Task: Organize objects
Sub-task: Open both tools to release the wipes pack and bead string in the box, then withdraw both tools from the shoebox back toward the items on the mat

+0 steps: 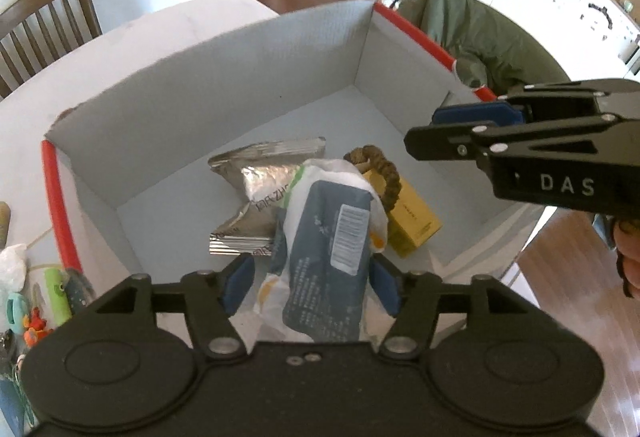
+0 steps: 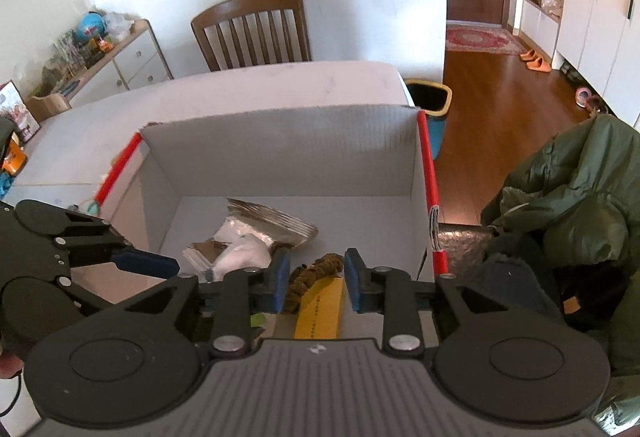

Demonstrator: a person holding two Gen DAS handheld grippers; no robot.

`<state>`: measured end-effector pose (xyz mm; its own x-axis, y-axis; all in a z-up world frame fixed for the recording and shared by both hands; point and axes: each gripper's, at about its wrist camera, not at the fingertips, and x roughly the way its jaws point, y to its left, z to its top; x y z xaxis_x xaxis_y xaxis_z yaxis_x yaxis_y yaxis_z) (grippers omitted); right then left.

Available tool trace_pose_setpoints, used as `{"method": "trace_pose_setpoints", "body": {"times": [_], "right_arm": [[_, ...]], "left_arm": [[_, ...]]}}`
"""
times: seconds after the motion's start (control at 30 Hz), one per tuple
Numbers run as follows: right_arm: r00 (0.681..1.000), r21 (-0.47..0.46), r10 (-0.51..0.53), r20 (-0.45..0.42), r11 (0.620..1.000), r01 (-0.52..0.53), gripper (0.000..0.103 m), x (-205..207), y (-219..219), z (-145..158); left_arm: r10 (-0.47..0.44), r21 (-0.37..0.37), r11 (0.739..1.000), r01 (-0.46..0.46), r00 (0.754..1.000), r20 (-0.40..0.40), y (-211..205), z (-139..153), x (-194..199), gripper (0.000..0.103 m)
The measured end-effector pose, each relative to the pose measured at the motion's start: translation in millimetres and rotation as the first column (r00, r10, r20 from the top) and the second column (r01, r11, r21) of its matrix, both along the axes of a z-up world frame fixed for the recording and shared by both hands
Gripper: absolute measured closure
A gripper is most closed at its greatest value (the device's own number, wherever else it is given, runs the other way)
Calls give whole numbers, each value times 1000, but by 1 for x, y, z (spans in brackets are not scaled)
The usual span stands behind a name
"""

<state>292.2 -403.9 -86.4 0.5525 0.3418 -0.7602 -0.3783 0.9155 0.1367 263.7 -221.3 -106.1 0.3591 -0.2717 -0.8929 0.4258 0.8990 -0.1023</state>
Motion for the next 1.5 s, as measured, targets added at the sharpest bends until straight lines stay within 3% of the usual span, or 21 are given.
{"method": "trace_pose_setpoints", "body": {"times": [0.1, 0.23, 0.6, 0.87, 0.93, 1.2, 1.5], "right_arm": [[1000, 6, 1, 12, 1000, -1, 71, -6, 0, 7], [1000, 8, 1, 31, 1000, -2, 57, -14, 1, 16], [998, 32, 8, 70, 999, -10, 50, -43, 14, 42], [995, 43, 9, 104, 999, -14, 38, -68, 40, 62], [993, 44, 9, 118, 999, -14, 32, -74, 48, 66], [991, 73, 4, 134, 997, -14, 24, -91, 87, 79], [992, 71, 13, 128, 997, -22, 19, -99, 133, 81]], "left_arm": [[12, -20, 1000, -12, 1000, 21, 2, 11, -4, 38], [46, -58, 997, -42, 997, 61, 12, 21, -13, 30], [140, -132, 984, -120, 978, 157, 51, 55, -42, 23], [188, -192, 970, -149, 961, 201, 89, 76, -60, 19], [197, -199, 968, -154, 956, 216, 100, 81, -65, 16], [231, -217, 960, -176, 936, 266, 155, 99, -83, 3], [283, -198, 953, -230, 910, 303, 220, 108, -90, 1]]}}
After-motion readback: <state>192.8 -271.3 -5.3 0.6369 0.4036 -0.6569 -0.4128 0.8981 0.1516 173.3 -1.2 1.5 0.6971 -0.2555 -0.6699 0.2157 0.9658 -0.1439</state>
